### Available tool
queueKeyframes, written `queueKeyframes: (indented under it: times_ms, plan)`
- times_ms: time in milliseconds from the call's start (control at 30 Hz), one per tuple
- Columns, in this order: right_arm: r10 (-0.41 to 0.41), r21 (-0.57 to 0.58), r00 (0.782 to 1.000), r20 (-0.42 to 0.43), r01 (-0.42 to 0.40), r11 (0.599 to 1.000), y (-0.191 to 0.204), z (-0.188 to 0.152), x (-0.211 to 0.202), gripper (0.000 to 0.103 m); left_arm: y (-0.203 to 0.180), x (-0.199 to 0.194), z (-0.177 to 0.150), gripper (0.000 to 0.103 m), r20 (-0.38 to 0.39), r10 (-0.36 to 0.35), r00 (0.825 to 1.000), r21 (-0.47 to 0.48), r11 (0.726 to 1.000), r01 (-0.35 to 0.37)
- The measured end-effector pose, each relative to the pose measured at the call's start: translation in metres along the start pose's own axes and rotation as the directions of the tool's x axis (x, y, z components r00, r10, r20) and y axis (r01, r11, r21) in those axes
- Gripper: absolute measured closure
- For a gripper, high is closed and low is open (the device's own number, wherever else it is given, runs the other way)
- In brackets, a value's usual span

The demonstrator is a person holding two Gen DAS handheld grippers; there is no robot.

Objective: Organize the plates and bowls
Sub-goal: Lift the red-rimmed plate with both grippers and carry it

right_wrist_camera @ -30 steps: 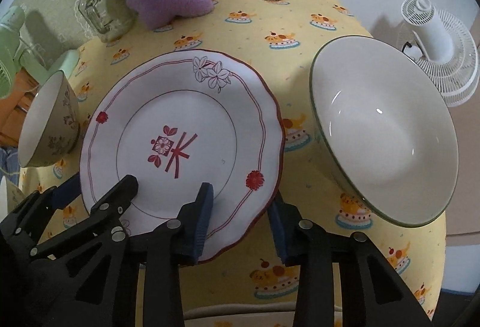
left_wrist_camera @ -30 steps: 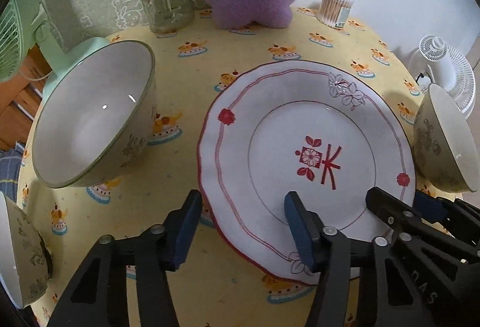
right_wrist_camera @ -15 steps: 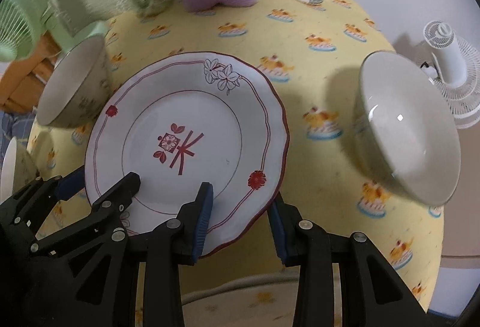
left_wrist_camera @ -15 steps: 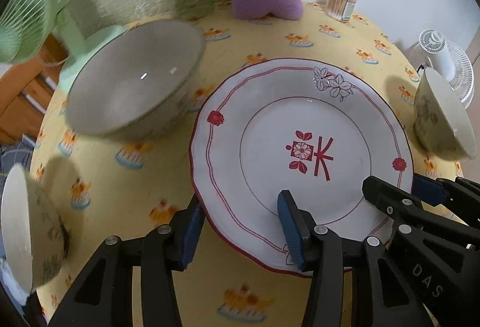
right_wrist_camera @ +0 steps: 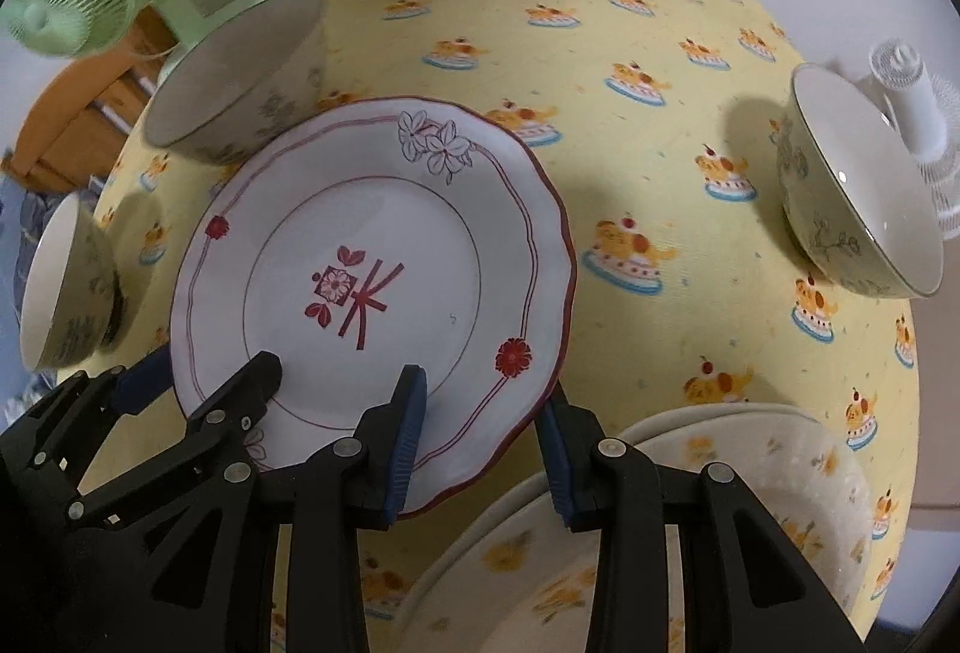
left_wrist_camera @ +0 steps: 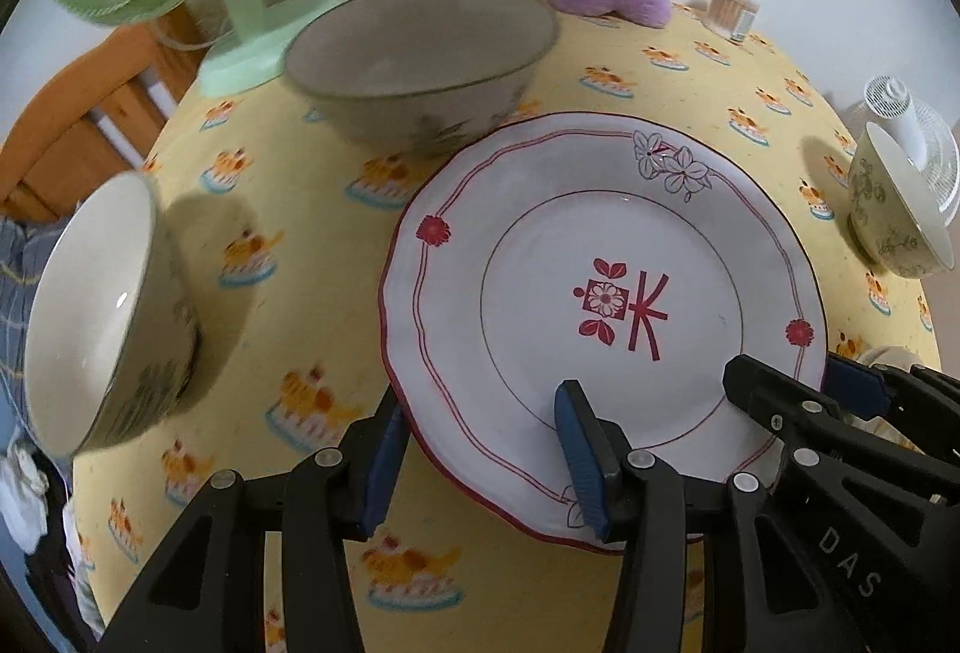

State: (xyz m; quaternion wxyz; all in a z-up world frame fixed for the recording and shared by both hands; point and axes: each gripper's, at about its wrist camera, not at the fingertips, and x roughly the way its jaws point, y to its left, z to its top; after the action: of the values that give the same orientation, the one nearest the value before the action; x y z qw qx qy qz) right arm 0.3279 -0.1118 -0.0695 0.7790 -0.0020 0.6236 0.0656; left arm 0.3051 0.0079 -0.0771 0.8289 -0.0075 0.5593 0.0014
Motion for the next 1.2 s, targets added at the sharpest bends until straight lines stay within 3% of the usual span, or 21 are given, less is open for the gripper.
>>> queueKeyframes:
  times_ms: [367,500,600,800,867,900,933,1200]
  plan:
    - [0.030,-0.028,0.998,-0.047,-0.031,0.999,0.025,-0.013,0.003,0.060,0.024,-0.009,-0.019,0.055,-0.015,0.026,1.000,-0.024,0.999,-0.027]
    - [-0.030,-0.080,0.999,-0.028,0.028,0.996,0.024,-0.003,0.005,0.046,0.025,-0.003,-0.014,0.050,-0.031,0.027,0.999,-0.015,0.999,-0.028]
    - [-0.018,-0.088,1.000,-0.025,0.016,0.996,0.017,0.009,0.008,0.039,0.025,0.001,-0.009,0.043,-0.030,0.028,0.999,-0.010,1.000,-0.028]
    - [0.018,-0.130,1.000,-0.026,-0.021,0.991,0.011,0.031,0.016,0.039,0.024,0.008,0.006,0.038,-0.027,0.045,0.999,-0.012,0.999,-0.045]
    - [0.027,-0.145,0.999,-0.022,-0.030,0.989,0.011,0.037,0.017,0.045,0.024,0.009,0.010,0.037,-0.026,0.048,0.999,-0.017,0.999,-0.048]
    - [0.027,-0.157,0.999,-0.018,-0.030,0.987,0.011,0.039,0.019,0.055,0.024,0.010,0.011,0.037,-0.027,0.048,0.998,-0.017,0.999,-0.048]
    - [0.022,-0.165,1.000,-0.021,-0.025,0.986,0.012,0.042,0.021,0.059,0.025,0.011,0.012,0.036,-0.026,0.051,0.998,-0.016,0.999,-0.051]
    - [0.040,-0.220,0.998,-0.037,-0.048,0.974,0.023,0.052,0.032,0.062,0.024,0.013,0.017,0.037,-0.025,0.069,0.997,-0.019,0.997,-0.069]
